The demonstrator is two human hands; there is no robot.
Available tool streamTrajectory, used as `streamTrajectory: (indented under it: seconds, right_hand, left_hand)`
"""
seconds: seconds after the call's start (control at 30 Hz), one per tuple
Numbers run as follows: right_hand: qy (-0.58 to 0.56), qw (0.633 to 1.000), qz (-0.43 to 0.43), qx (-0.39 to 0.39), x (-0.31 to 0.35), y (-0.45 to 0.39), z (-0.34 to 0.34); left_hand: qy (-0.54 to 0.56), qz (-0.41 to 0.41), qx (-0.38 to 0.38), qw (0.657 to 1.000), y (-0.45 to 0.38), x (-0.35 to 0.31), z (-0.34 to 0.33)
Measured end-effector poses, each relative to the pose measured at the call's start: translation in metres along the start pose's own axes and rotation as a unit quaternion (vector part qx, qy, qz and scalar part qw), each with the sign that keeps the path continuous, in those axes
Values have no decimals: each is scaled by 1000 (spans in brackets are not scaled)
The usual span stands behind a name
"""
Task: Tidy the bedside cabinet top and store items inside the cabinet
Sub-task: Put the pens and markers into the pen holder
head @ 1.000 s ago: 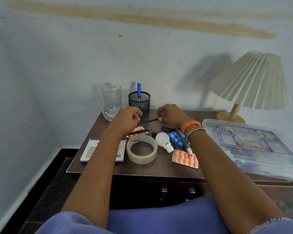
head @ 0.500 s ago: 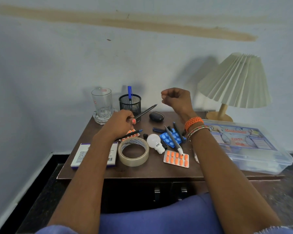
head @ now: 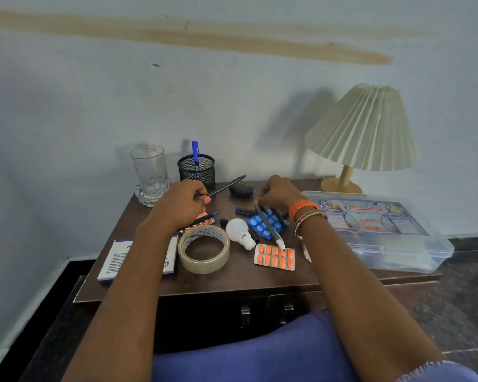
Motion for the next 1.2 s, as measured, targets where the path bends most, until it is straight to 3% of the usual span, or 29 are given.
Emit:
streamTrajectory:
  seconds: [0.07, 0.17, 0.3, 0.53, 0.63, 0.73, 0.97, 1.07, 1.2]
  right_hand:
    - [46, 994, 21, 102, 13, 15, 1]
    - [173, 951, 79, 245, 29, 36, -7]
    - [217, 925, 93, 299, 32, 37, -21]
    - [169, 955, 126, 208, 34, 26, -26]
    - [58, 991, 83, 83, 22, 15, 0]
    - [-15, 998, 7, -56, -2, 5, 32]
    - [75, 993, -72, -50, -19, 7, 37]
    - [121, 987, -71, -74, -19, 6, 34]
    - [264, 956, -48, -115, -10, 4, 37]
  left_hand:
    - [-2, 3, 5, 1000, 1, -1, -1]
    - [-6, 1, 16, 1000, 2, -2, -2]
    - [-7, 0, 27, 1000, 4, -5, -4]
    - [-11, 2, 34, 999, 6, -8, -4]
    - [-14, 3, 35, 999, 6, -7, -5]
    - [-19, 3, 37, 999, 4, -7, -6]
    - [-9, -6, 45, 999, 2, -9, -10]
    - [-2, -13, 41, 999, 2, -10, -9]
    - [5, -14, 48, 999, 3, -12, -11]
Point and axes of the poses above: each hand's wrist, its own y-axis away from the middle knuckle, its own z-axis out of the back of the hand, x = y × z, the point moved 6 cm from there along -y, towards the middle knuckle, and after that the axes turned 1 degree about y, right-handed, at the moved point
